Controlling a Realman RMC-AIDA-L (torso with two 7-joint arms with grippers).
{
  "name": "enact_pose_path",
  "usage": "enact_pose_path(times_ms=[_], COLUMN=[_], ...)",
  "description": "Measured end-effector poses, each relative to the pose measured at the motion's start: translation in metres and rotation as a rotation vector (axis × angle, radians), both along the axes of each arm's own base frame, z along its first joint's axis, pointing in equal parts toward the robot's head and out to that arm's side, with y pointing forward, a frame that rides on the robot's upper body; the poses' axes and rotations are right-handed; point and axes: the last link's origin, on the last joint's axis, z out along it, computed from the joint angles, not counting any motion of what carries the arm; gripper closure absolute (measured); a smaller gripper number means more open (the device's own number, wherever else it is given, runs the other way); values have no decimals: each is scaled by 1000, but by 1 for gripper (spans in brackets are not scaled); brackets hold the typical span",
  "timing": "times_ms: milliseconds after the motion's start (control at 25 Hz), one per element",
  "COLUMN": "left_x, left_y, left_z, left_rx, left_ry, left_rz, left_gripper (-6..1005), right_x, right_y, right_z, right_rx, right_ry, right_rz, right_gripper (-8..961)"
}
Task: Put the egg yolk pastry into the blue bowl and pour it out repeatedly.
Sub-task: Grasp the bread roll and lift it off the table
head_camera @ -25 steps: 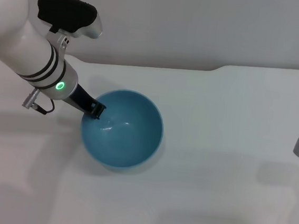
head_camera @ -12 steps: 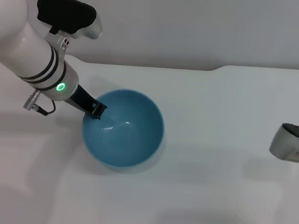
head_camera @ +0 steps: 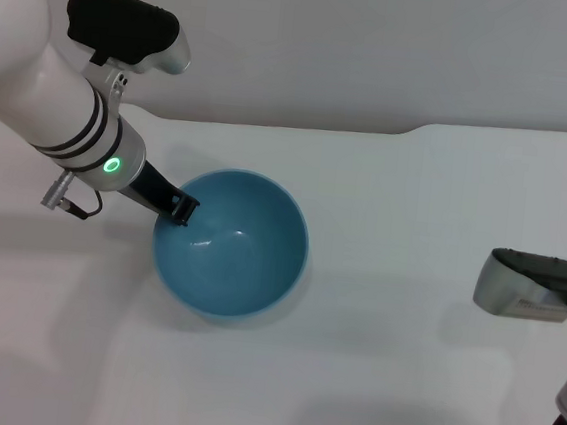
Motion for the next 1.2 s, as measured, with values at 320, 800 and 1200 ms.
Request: enact_pose_path(times_ms=[320, 800, 1200], left_x=[0, 0, 1], left_y=[1, 1, 0], left_z=[1, 1, 0], left_rx=[1, 0, -3], left_ry=[1, 2, 2], left_rz=[-4, -7, -5], left_gripper=[998, 999, 999], right_x=[4, 7, 10], right_y=[0, -5, -7], right_z=[-12, -24, -23], right_rx=[-11, -40, -53], right_ry=[-15, -26, -39], right_rz=[-3, 1, 12], right_gripper=[568, 576, 666])
